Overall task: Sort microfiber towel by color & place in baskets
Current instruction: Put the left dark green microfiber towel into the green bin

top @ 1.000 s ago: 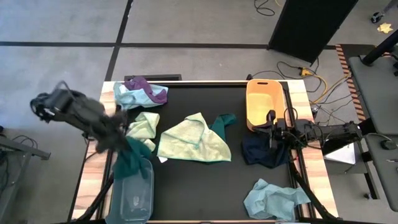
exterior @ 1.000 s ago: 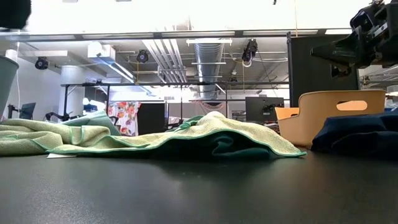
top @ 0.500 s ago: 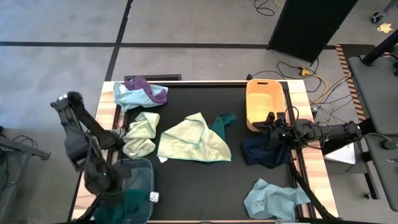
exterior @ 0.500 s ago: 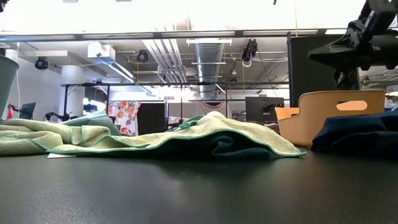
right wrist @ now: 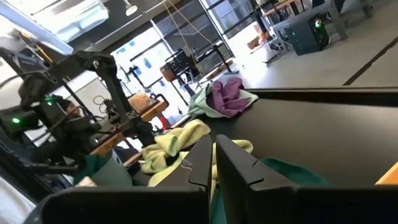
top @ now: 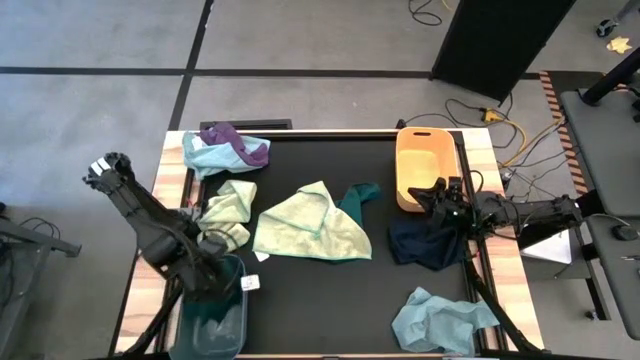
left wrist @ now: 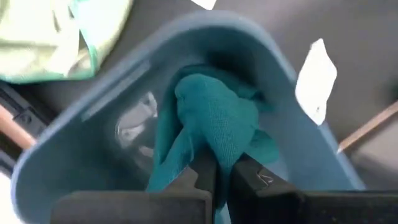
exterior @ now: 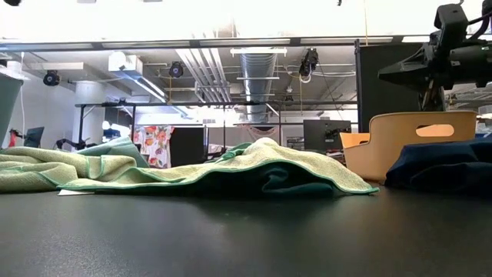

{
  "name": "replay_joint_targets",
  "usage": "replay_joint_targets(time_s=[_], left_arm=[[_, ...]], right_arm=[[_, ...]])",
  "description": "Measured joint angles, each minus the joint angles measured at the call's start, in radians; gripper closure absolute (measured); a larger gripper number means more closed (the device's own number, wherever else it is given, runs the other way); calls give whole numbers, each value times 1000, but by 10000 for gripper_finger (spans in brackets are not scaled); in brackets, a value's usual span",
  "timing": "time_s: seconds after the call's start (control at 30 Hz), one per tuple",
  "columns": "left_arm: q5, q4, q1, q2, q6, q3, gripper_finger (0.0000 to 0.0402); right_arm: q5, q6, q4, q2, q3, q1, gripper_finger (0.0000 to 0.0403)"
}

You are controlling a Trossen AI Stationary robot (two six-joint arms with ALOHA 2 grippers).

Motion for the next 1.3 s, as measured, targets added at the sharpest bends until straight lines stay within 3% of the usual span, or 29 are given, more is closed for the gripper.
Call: replay_joint_targets(time_s=[0.13, 0.3, 0.37, 0.5, 0.8, 1.0, 1.17, 1.3], left_arm=[[53, 1, 27, 3, -37, -20, 402], [286, -3, 20, 13, -173, -96, 401], [312, 5, 13, 14, -204, -135, 401], [216, 84, 20, 3, -216, -184, 401], [-108, 52, 41, -1, -159, -148, 401], [-96, 52, 40, 19, 142, -89, 401], [-76, 6, 40, 46, 128, -89, 379], [40, -57, 41, 70, -5, -90, 332]], right_arm=[[-1, 42, 0, 0, 0, 0, 390], [-1, 17, -10, 0, 0, 0, 390], [-2, 10, -11, 0, 0, 0, 390], [-3, 9, -17, 0, 0, 0, 390], [-6, 67, -17, 0, 0, 0, 390], [-10, 62, -17, 0, 0, 1, 390], [-26, 75, -17, 0, 0, 1, 390], [-57, 115, -21, 0, 0, 1, 383]])
